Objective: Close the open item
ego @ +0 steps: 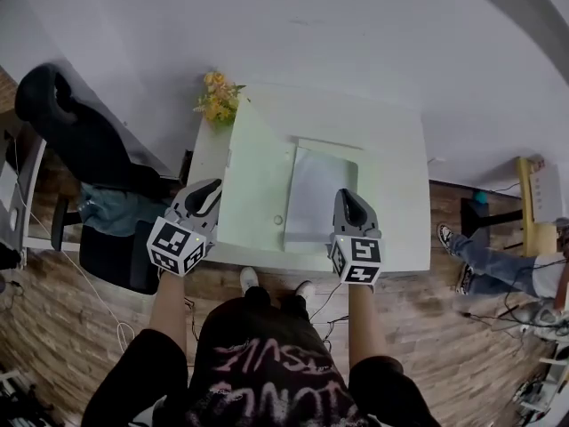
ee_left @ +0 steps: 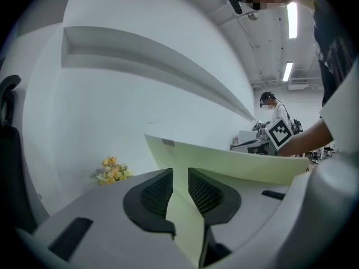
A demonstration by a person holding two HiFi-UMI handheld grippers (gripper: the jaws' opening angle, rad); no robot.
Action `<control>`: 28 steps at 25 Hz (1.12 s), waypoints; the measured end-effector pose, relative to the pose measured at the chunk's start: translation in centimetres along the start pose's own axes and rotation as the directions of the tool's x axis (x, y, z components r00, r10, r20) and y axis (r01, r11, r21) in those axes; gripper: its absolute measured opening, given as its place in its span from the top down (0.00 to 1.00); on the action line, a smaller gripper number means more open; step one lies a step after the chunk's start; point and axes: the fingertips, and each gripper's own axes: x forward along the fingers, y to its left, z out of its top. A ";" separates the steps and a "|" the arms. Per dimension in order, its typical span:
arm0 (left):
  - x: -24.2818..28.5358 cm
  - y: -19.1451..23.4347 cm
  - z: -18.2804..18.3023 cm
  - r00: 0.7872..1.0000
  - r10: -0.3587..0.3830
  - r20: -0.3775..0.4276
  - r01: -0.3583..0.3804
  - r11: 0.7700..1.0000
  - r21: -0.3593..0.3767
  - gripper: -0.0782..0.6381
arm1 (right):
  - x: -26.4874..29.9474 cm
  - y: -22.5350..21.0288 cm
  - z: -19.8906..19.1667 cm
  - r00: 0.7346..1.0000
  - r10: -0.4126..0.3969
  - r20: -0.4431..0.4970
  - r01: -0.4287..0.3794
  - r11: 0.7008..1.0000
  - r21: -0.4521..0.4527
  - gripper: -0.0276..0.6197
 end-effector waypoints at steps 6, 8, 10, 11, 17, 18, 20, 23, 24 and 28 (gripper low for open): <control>3.4 -4.1 1.9 0.997 -0.076 0.003 0.076 0.996 0.049 0.76 | -2.9 -4.7 -1.1 0.998 -0.059 -0.001 0.059 0.998 0.029 0.91; 4.6 -5.5 2.4 0.995 -0.102 0.003 0.102 0.993 0.065 0.76 | -3.8 -6.3 -1.6 0.997 -0.076 -0.002 0.076 0.996 0.039 0.91; 5.7 -7.0 2.8 0.992 -0.128 0.000 0.127 0.989 0.075 0.76 | -4.6 -7.8 -2.0 0.996 -0.094 -0.003 0.094 0.995 0.044 0.91; 6.2 -7.8 2.9 0.990 -0.141 -0.003 0.141 0.987 0.079 0.76 | -5.0 -8.4 -2.1 0.995 -0.103 -0.002 0.103 0.993 0.049 0.91; 9.6 -12.1 3.5 0.975 -0.219 -0.028 0.221 0.969 0.107 0.76 | -7.3 -11.6 -3.2 0.989 -0.144 -0.006 0.145 0.987 0.065 0.91; 10.2 -12.9 3.7 0.972 -0.232 -0.030 0.234 0.965 0.115 0.76 | -7.8 -12.2 -3.5 0.988 -0.153 -0.010 0.153 0.986 0.064 0.91; 11.3 -14.4 3.8 0.965 -0.258 -0.041 0.261 0.956 0.130 0.76 | -8.6 -13.3 -4.0 0.986 -0.169 -0.015 0.169 0.983 0.068 0.91; 12.8 -16.6 3.9 0.953 -0.297 -0.066 0.304 0.941 0.148 0.76 | -9.8 -14.8 -4.7 0.981 -0.194 -0.020 0.195 0.977 0.086 0.91; 13.3 -17.3 4.0 0.948 -0.310 -0.071 0.317 0.936 0.152 0.76 | -10.0 -15.2 -4.8 0.979 -0.201 -0.021 0.202 0.975 0.093 0.91; 15.4 -20.0 3.7 0.928 -0.359 -0.103 0.371 0.915 0.157 0.76 | -10.6 -16.3 -5.3 0.976 -0.217 -0.025 0.218 0.969 0.117 0.91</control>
